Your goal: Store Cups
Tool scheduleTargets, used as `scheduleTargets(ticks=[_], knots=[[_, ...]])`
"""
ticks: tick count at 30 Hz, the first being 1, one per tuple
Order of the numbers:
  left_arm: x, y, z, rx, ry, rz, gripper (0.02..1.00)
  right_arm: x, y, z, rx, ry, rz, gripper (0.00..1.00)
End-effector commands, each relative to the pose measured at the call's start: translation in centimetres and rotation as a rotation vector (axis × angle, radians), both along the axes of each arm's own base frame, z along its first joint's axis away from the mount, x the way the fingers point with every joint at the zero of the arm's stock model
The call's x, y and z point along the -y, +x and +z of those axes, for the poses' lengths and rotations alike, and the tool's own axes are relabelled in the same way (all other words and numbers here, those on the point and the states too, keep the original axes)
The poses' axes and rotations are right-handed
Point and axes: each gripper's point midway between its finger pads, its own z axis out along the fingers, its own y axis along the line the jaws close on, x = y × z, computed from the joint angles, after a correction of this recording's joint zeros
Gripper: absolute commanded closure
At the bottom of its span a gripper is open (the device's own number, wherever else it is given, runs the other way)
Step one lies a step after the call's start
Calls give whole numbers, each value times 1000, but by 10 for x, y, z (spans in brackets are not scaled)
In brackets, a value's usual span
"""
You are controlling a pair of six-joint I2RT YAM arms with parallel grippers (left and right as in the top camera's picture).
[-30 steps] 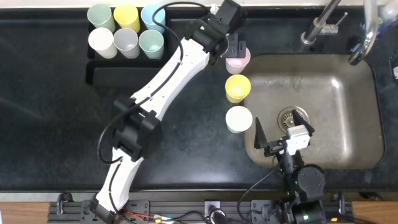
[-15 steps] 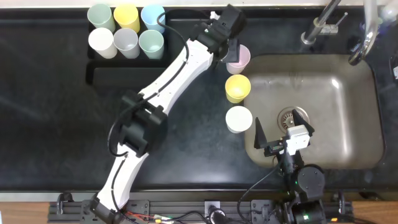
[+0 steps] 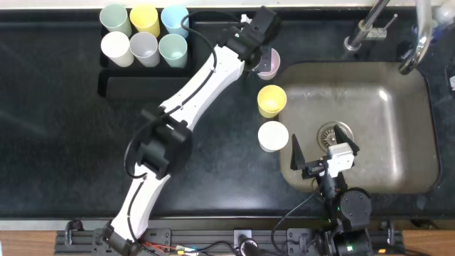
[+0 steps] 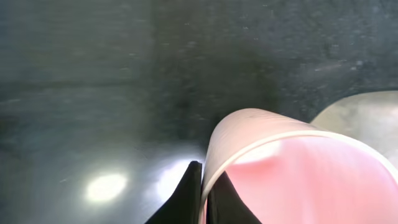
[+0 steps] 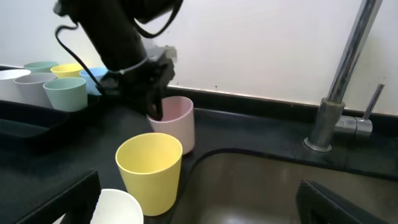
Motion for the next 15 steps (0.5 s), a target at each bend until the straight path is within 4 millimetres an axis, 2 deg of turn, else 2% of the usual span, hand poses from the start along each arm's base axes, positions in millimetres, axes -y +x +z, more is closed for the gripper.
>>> scheduleTargets(ticks=[1, 4, 6, 8, 11, 15], knots=[[-37, -1, 112, 209, 25, 61, 985, 2, 1, -3, 3, -3, -10, 3], [-83, -13, 163, 288, 50, 139, 985, 2, 1, -3, 3, -3, -10, 5], [-115, -20, 187, 319, 40, 191, 982, 2, 1, -3, 3, -3, -10, 3], [-150, -28, 200, 332, 39, 248, 982, 2, 1, -3, 3, -3, -10, 3], [-207, -43, 207, 329, 50, 355, 985, 2, 1, -3, 3, -3, -10, 3], [-276, -66, 196, 296, 68, 508, 982, 2, 1, -3, 3, -3, -10, 3]])
